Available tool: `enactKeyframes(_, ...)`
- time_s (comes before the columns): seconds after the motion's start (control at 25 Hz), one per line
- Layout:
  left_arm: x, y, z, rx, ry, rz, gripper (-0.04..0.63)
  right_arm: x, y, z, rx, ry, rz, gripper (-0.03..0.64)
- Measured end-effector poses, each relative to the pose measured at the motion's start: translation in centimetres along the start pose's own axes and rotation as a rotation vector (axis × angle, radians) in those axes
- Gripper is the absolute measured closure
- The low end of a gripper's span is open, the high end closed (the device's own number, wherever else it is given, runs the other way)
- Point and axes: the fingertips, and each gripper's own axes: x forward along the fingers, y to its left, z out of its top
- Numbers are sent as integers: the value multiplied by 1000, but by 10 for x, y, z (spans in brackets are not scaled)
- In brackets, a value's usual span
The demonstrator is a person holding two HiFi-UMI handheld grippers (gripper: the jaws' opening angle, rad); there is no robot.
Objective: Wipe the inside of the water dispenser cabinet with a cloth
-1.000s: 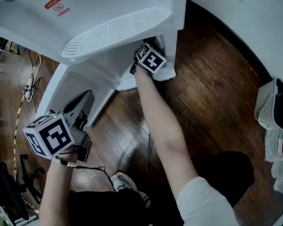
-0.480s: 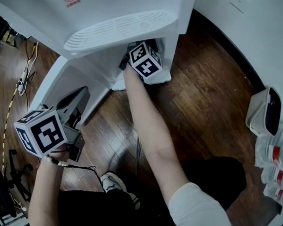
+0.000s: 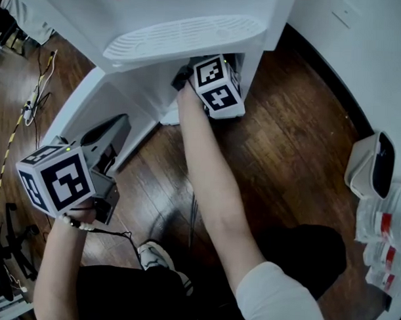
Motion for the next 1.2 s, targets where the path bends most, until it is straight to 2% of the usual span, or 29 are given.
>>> enactKeyframes(0.2, 2, -2, 2, 5, -1, -8, 598, 0, -31, -16, 12, 40, -73, 571)
enactKeyframes(0.4, 2, -1, 2, 1, -2, -11, 598, 3, -63, -48, -26, 110, -142, 571)
enactKeyframes(0.76, 2, -1, 0, -6, 6, -13, 598, -6, -120, -74, 13, 162, -294, 571)
enactKeyframes(1.04, 0, -4, 2, -1, 1, -24, 598, -19, -145, -85, 21, 196, -355, 571)
enactKeyframes(1.2, -5, -9, 9, 17, -17, -30, 598, -25, -151, -84, 2, 206, -350, 571)
